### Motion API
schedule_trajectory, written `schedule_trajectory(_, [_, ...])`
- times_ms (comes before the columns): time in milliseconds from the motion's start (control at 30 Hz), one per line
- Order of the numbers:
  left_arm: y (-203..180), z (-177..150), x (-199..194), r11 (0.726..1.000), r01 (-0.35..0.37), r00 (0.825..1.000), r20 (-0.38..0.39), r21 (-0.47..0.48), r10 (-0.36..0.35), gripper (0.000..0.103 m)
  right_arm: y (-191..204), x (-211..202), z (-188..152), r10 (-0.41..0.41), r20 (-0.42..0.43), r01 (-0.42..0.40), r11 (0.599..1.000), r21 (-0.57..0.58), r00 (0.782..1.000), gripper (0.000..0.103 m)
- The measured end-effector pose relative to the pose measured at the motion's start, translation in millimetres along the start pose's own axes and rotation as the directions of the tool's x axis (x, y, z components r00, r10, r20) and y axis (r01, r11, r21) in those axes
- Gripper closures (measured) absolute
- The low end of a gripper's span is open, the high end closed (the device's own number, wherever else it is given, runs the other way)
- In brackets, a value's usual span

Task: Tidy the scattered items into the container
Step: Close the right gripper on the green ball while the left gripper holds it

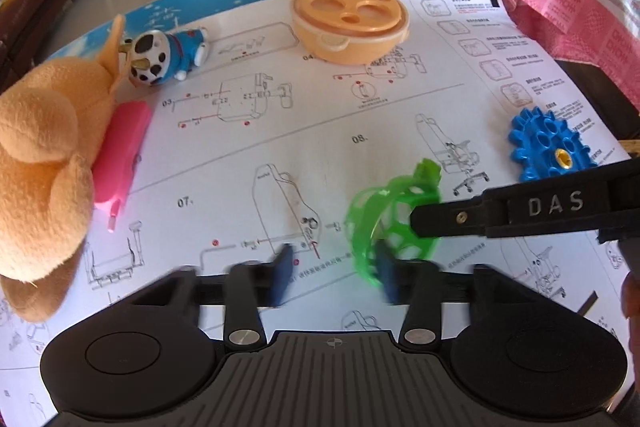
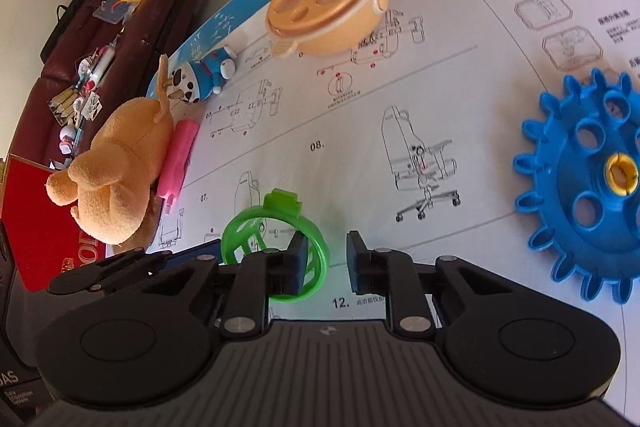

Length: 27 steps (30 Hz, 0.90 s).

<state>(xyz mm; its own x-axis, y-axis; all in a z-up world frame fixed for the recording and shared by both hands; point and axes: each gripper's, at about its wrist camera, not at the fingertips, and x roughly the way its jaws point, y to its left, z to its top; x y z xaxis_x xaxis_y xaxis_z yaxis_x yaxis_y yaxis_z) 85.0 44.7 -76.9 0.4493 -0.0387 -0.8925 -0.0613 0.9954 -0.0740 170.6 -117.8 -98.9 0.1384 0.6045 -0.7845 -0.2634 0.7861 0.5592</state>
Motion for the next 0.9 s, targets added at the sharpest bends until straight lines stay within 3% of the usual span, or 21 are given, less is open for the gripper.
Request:
schedule_trajectory(33, [-2,-1,0,1.0,0.004,1.0,-0.002,0.004,-0.004,0.088,0,1,-2,0.006,-0.007,-0.006,1.0,0.005,1.0,0.079])
schedule_trajectory(67, [-4,-2,0,1.0,0.005,1.0,-0.004,0.007,-0.005,0.093,1,1,-4,0.008,-0.009,-0.008,1.0,0.003,1.0,0.079])
schedule_trajectory(200, [-7,-6,1,1.0,0.015,1.0,-0.013,0.006,-0.015,0.094,5,-2,-7,0.01,0.009,-0.01,1.0,-0.016,1.0,0.079])
schedule_trajectory(533, [12,0,-3,0.991,0.104,0.993,-0.04,-0.081,-0.107,0.089,28,7,-5,-0.017,0.063,0.026,0.987,-0.156,0.998,0.08])
schedule_trajectory(600, [15,-1,-5,0.995,0.069,0.997,-0.03,-0.076,-0.071,0.072,25,9,-6,-0.013,0.036,0.018,0.99,-0.14,0.999,0.092])
schedule_trajectory(633, [17,-1,-6,0.996,0.043,0.999,-0.019,-0.077,-0.045,0.06,25,10,-6,-0.019,0.023,0.022,0.991,-0.132,1.0,0.093])
schedule_trajectory(667, [19,-1,-6,0.997,0.024,1.0,-0.013,-0.076,-0.025,0.055,24,12,-7,-0.023,0.014,0.024,0.992,-0.123,1.0,0.094])
schedule_trajectory(733, [21,-1,-6,0.997,0.017,1.0,-0.014,-0.081,-0.018,0.058,21,11,-9,-0.013,0.005,0.013,0.995,-0.099,1.0,0.094])
schedule_trajectory(800, [20,-2,-5,0.997,0.008,1.0,-0.02,-0.076,-0.01,0.069,21,11,-10,-0.015,-0.001,0.015,0.995,-0.096,1.0,0.094])
schedule_trajectory(900, [17,-4,-6,0.998,-0.007,1.0,-0.012,-0.067,0.006,0.071,21,11,-11,-0.02,-0.001,0.019,0.995,-0.095,1.0,0.094])
